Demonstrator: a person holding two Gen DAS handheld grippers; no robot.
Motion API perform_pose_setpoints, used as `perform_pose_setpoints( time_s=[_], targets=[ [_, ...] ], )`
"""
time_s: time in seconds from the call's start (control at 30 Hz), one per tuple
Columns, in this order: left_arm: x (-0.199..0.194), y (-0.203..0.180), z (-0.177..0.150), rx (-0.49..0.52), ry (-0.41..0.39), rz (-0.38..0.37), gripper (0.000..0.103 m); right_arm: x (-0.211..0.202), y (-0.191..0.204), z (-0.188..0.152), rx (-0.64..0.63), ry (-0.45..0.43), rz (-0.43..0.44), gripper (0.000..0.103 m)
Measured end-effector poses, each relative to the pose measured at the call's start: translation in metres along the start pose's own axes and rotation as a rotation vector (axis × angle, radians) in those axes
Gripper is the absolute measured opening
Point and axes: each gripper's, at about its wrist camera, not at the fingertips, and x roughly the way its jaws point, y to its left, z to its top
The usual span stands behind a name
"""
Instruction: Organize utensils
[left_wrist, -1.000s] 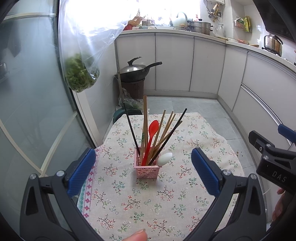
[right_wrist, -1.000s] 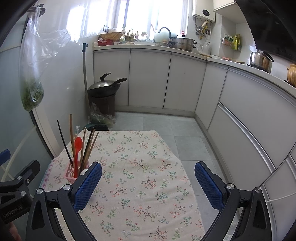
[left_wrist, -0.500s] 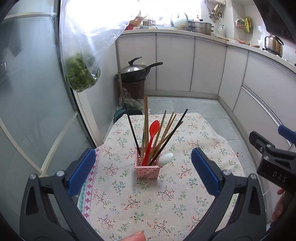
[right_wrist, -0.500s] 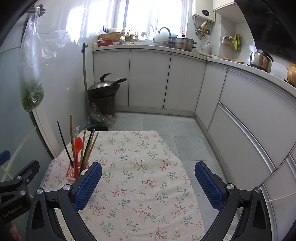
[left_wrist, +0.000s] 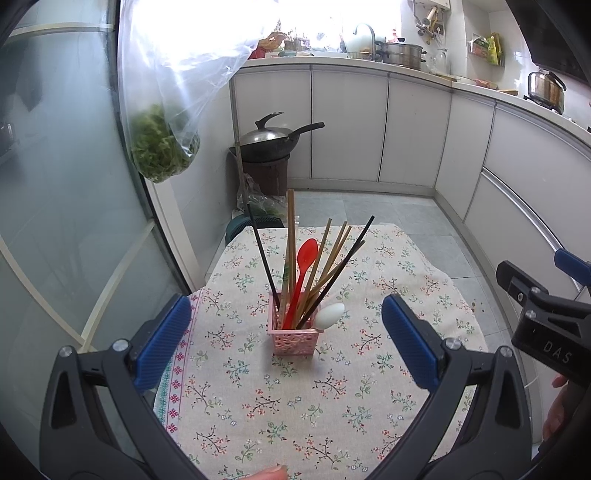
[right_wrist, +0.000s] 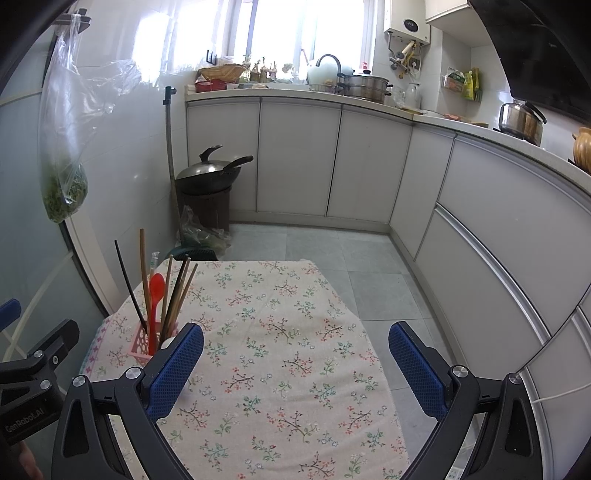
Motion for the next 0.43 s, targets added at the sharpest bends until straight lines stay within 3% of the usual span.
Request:
perform_pose_setpoints(
  time_s=[0.43],
  targets=[
    [0.0005,0.0017,-0.0004,0.004,0.002,-0.028,0.103,0.0007,0.0024,0.0011,-0.001,0.004,0.001,0.101]
  ],
)
